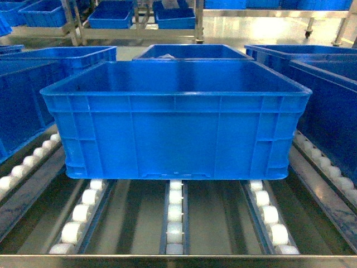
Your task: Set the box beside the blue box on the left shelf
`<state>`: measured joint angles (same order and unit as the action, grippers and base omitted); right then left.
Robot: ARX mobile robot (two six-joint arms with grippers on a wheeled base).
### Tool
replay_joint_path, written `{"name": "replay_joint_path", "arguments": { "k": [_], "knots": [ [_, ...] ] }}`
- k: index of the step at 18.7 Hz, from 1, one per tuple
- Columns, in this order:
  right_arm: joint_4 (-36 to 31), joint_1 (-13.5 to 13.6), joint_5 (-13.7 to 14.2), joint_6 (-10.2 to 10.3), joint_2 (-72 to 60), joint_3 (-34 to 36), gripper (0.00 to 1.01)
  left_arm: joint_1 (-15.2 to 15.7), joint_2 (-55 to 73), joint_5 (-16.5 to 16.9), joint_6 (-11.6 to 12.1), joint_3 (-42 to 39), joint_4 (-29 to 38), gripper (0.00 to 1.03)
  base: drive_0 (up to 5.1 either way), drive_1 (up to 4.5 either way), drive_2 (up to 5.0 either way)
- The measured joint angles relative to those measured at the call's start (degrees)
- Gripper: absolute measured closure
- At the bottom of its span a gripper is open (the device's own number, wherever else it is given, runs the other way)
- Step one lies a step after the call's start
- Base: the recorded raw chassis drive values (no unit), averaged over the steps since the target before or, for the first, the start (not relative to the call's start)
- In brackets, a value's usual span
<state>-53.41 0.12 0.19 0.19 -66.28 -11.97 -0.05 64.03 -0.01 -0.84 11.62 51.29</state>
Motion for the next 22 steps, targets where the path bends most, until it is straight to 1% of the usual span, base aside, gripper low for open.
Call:
{"name": "replay_joint_path", "arguments": {
  "k": [1, 4, 5, 6, 8, 10, 12, 14, 20, 21, 22],
  "knots": [
    [1.0, -0.5, 0.3, 0.0, 2.7, 1.7, 1.0, 0.0, -2.6, 0.0, 0.0, -1.5, -0.7, 1.01, 0.0, 0.0, 0.0],
    [5.3, -0.1, -0.2, 0.0, 11.3, 5.9, 1.0, 0.0, -11.0, 0.0, 0.0, -5.7, -5.1, 1.01, 0.0, 0.0, 0.0],
    [1.1, -0.1, -0.2, 0.0, 11.5, 8.0, 1.0, 0.0, -13.6, 0.0, 0.0, -6.6, -6.8, 1.01, 0.0, 0.0, 0.0],
    [4.3, -0.1, -0.2, 0.0, 13.0, 9.3, 1.0, 0.0, -13.8, 0.0, 0.0, -8.7, -2.7, 1.01, 0.0, 0.0, 0.0],
    [9.0, -0.1, -0.2, 0.0, 19.9, 10.7, 1.0, 0.0, -18.4, 0.0, 0.0, -10.7, -9.0, 1.01, 0.0, 0.0, 0.0],
    [14.6, -0.1, -0.2, 0.0, 25.9, 11.1, 1.0, 0.0, -25.3, 0.0, 0.0, -10.7, -13.5, 1.01, 0.0, 0.0, 0.0],
    [16.6, -0.1, -0.2, 0.0, 28.0, 11.1, 1.0, 0.0, -27.2, 0.0, 0.0, -10.7, -15.3, 1.01, 0.0, 0.0, 0.0],
    [20.7, -0.1, -0.2, 0.0, 32.9, 11.2, 1.0, 0.0, -31.6, 0.0, 0.0, -10.7, -19.8, 1.01, 0.0, 0.0, 0.0],
    [30.3, -0.1, -0.2, 0.0, 43.2, 11.2, 1.0, 0.0, -41.4, 0.0, 0.0, -10.7, -28.8, 1.01, 0.0, 0.0, 0.0],
    [34.6, -0.1, -0.2, 0.0, 47.5, 11.2, 1.0, 0.0, -46.0, 0.0, 0.0, -10.7, -33.2, 1.01, 0.0, 0.0, 0.0],
    [35.6, -0.1, -0.2, 0.0, 48.6, 11.2, 1.0, 0.0, -47.0, 0.0, 0.0, -10.7, -34.1, 1.01, 0.0, 0.0, 0.0]
  ]
}}
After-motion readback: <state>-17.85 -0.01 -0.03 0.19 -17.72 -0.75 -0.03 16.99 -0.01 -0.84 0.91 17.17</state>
